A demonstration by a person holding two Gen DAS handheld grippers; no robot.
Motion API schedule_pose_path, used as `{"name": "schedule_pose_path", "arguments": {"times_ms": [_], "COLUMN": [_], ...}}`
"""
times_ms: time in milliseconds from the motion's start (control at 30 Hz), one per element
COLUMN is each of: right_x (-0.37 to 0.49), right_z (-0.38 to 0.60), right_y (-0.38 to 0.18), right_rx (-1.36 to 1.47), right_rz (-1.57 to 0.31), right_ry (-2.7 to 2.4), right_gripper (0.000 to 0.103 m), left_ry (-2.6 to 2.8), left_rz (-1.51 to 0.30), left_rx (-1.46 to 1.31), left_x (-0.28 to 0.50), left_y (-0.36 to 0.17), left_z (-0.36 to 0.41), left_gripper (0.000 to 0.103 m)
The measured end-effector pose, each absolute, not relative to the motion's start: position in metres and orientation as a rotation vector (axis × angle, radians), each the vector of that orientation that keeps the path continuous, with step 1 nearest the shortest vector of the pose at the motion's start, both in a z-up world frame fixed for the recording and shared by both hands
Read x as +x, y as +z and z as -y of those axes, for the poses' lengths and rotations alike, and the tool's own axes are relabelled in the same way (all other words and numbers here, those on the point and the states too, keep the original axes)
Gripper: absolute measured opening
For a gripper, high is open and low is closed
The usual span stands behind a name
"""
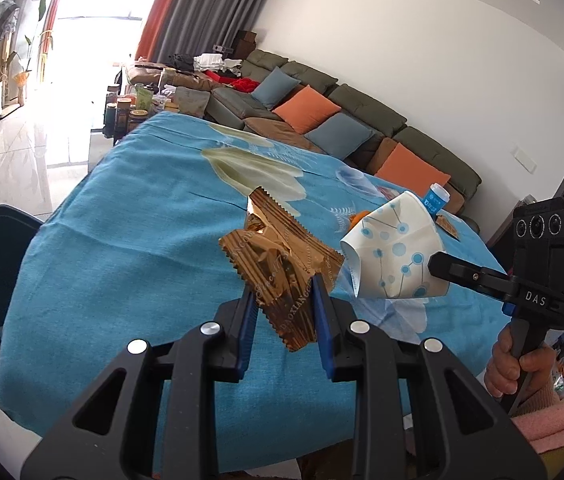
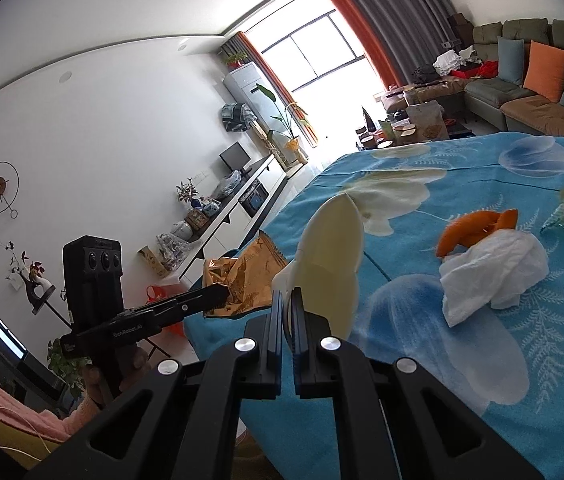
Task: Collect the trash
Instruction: 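Carry the gold wrapper in the left tool and the cup in the right tool to the teal bin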
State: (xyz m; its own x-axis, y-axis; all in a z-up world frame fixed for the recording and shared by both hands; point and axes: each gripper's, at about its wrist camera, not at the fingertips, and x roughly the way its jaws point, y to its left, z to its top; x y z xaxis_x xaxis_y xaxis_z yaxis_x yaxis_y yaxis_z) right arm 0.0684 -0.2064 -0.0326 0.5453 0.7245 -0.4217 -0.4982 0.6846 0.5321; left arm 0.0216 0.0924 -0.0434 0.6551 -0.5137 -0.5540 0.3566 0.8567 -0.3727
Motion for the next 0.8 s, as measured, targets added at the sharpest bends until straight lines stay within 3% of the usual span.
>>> {"name": "schedule_pose_path", "arguments": {"times_ms": [800], "right_x": [0.095], "right_z": [0.153], "right_y": [-0.033], "right_rx": [0.341], "right_rz": [-0.688], "right_ry": [0.869], "right_gripper": [0.003], "left_ry": [-0.358], "left_rz": [-0.654], "left_rx": [-0.248], "left_x": [-0.003], "left_y": [-0.028], "left_z": [-0.137], "left_gripper": [0.027]}}
